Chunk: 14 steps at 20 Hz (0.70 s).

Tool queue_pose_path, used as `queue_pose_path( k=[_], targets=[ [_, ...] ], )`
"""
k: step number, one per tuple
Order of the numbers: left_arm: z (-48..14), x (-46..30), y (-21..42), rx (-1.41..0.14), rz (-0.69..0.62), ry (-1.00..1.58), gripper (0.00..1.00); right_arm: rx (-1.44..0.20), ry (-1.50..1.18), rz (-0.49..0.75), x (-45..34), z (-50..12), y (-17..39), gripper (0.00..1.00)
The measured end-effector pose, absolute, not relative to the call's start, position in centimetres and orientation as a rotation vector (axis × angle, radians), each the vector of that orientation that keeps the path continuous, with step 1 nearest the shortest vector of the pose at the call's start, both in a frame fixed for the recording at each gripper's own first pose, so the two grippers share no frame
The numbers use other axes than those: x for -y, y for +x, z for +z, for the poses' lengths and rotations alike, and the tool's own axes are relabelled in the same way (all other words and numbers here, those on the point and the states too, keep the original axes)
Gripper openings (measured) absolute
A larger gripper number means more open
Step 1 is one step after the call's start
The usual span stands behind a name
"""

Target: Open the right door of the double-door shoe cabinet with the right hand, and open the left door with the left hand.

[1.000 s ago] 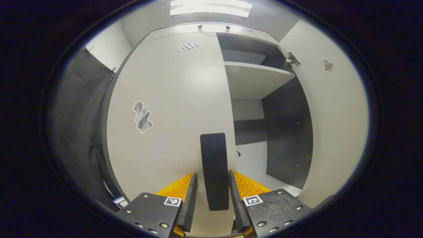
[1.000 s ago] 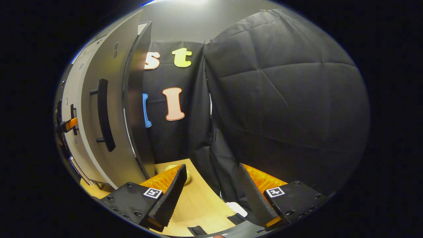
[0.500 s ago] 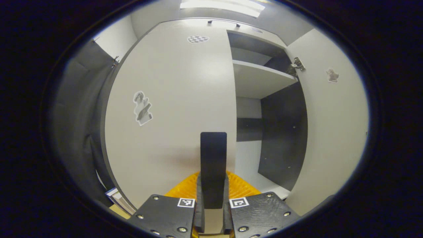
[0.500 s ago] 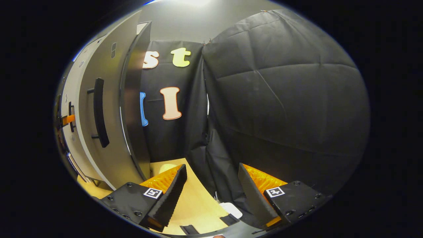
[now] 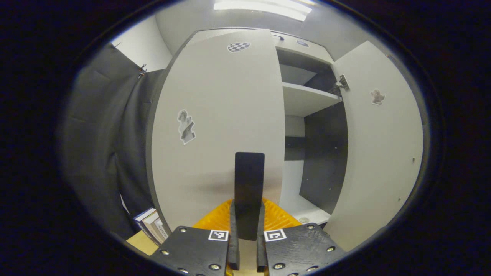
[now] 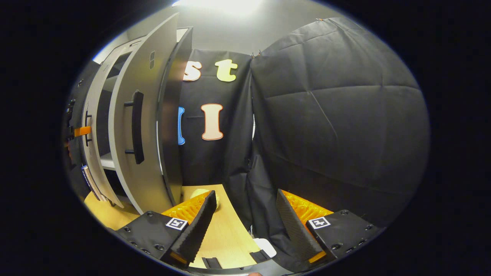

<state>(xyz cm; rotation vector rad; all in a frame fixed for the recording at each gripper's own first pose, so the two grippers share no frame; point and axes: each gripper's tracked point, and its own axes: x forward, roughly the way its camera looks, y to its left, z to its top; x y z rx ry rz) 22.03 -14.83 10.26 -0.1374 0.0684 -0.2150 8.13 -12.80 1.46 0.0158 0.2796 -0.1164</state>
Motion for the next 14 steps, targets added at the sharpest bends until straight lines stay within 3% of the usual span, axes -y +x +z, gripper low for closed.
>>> queue_pose_path(
  k=[11,13,14],
  targets=[
    [10.1,9.0,16.1,-0.081,-0.165,-0.079,0.2,-0.279,0.041,-0.007,9.7,1.3,6.9,0.98],
    [10.0,8.1,15.6,-0.083,-0.182,-0.094,0.12,-0.267,0.067,-0.006,8.6,1.6,6.3,0.94],
    [10.1,7.5,15.2,-0.085,-0.186,-0.099,0.12,-0.259,0.075,-0.003,7.9,1.9,6.1,0.98]
  ],
)
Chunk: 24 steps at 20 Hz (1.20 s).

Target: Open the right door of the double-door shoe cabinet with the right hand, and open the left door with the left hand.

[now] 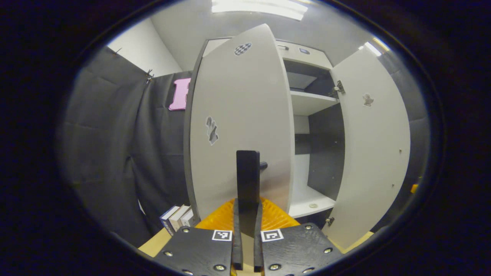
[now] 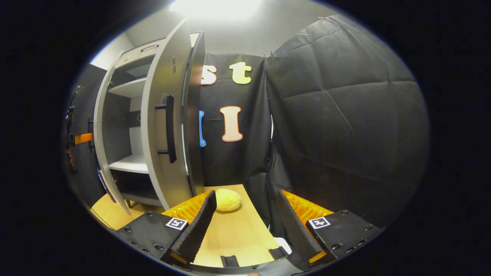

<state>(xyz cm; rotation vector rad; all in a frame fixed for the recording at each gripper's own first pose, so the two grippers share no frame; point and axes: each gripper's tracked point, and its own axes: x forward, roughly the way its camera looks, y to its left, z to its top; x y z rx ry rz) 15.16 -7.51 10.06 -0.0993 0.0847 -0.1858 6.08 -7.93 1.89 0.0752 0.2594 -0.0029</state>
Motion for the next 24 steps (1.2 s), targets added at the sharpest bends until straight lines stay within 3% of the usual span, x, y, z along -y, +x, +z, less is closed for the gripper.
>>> queue_pose_path(
  k=[2,3,4,12,14,18,21,24],
  targets=[
    [10.1,6.1,14.2,-0.083,-0.183,-0.093,0.12,-0.264,0.073,-0.005,7.0,1.8,5.4,0.98],
    [10.2,5.2,13.8,-0.081,-0.177,-0.087,0.1,-0.267,0.069,-0.007,6.6,1.8,5.1,0.94],
    [10.2,4.4,13.4,-0.08,-0.17,-0.087,0.12,-0.268,0.067,-0.008,6.1,1.9,4.9,1.0],
    [9.8,-1.5,12.3,-0.084,-0.149,-0.042,0.11,-0.26,0.091,0.016,2.2,3.4,3.4,1.0],
    [9.7,-3.7,12.2,-0.085,-0.11,-0.044,0.13,-0.247,0.092,0.025,1.2,3.9,2.9,0.98],
    [9.1,-9.8,11.9,-0.087,0.028,-0.002,0.07,-0.234,0.085,0.029,-0.2,4.5,1.7,0.98],
    [8.9,-9.3,11.5,-0.081,-0.049,-0.066,0.02,-0.222,0.09,0.035,-1.4,5.3,1.1,0.98],
    [8.6,-9.9,11.2,-0.064,-0.051,0.051,0.02,-0.205,0.077,0.038,-2.8,6.2,0.1,0.98]
  ],
)
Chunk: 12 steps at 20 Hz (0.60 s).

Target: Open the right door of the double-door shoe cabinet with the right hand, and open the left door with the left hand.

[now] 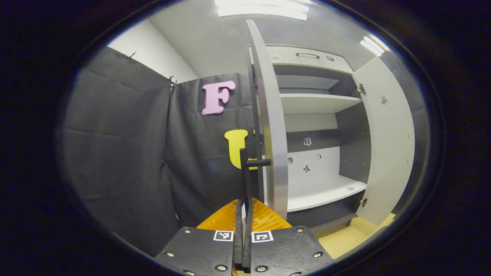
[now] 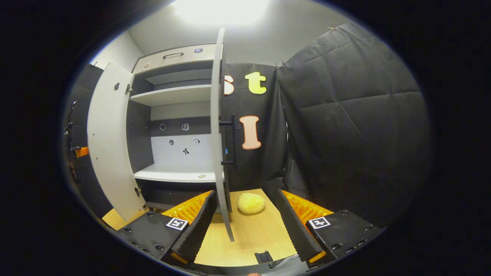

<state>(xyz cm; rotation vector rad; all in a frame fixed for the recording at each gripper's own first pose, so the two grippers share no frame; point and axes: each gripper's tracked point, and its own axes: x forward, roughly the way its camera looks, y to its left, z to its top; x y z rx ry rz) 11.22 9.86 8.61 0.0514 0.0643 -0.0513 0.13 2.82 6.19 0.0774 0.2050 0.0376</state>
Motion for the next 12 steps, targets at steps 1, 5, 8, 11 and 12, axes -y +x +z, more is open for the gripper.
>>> queue_pose_path(
  k=[1,5,8,11,12],
  targets=[
    [8.4,-9.6,10.9,-0.061,-0.051,0.08,0.02,-0.2,0.076,0.038,-3.3,6.4,-0.2,0.98],
    [6.8,-9.3,8.2,-0.077,-0.085,0.078,0.0,-0.182,0.065,0.039,-5.1,7.1,-1.8,0.98],
    [5.9,-10.1,5.6,-0.099,-0.082,0.017,0.0,-0.161,0.051,0.059,-6.3,7.5,-2.3,0.98],
    [6.6,-10.6,2.5,-0.077,-0.053,-0.024,0.02,-0.128,0.039,0.09,-6.9,8.5,-2.0,0.98],
    [7.1,-10.9,1.3,-0.062,-0.038,-0.03,0.02,-0.115,0.036,0.103,-7.0,8.8,-2.0,0.98]
  ],
)
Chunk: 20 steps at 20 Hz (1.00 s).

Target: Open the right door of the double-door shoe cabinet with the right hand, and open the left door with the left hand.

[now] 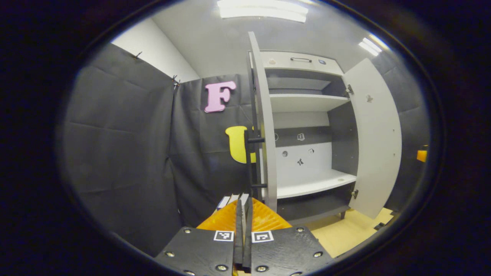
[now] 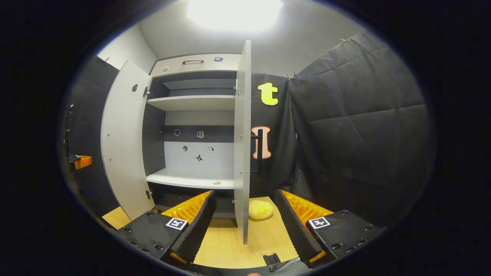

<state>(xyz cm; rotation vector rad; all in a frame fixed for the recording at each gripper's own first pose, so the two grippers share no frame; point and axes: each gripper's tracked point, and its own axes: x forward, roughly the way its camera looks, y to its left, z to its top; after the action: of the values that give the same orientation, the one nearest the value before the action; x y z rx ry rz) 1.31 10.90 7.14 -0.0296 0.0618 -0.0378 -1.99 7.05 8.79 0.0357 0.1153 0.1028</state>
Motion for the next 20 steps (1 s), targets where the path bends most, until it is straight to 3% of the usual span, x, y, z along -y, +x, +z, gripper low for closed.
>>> queue_pose_path(
  k=[10,11,12,15,16,20],
  targets=[
    [6.3,-5.6,-7.2,-0.086,-0.011,0.002,0.04,-0.077,0.049,0.194,-4.9,9.5,-1.4,0.94],
    [6.0,-5.1,-7.5,-0.096,-0.017,-0.002,0.1,-0.08,0.054,0.199,-4.8,9.3,-1.4,0.94],
    [5.6,-4.8,-7.9,-0.104,-0.009,-0.008,0.29,-0.084,0.056,0.204,-4.6,9.1,-1.5,0.98],
    [5.4,-4.7,-8.6,-0.105,0.024,-0.005,0.86,-0.089,0.056,0.206,-4.0,8.6,-1.6,0.98],
    [5.8,-4.9,-8.9,-0.096,0.039,0.002,0.87,-0.089,0.056,0.207,-3.8,8.7,-1.5,0.94],
    [7.1,-6.0,-9.4,-0.056,0.092,0.017,0.87,-0.07,0.057,0.203,-3.4,9.2,-1.3,0.98]
  ],
)
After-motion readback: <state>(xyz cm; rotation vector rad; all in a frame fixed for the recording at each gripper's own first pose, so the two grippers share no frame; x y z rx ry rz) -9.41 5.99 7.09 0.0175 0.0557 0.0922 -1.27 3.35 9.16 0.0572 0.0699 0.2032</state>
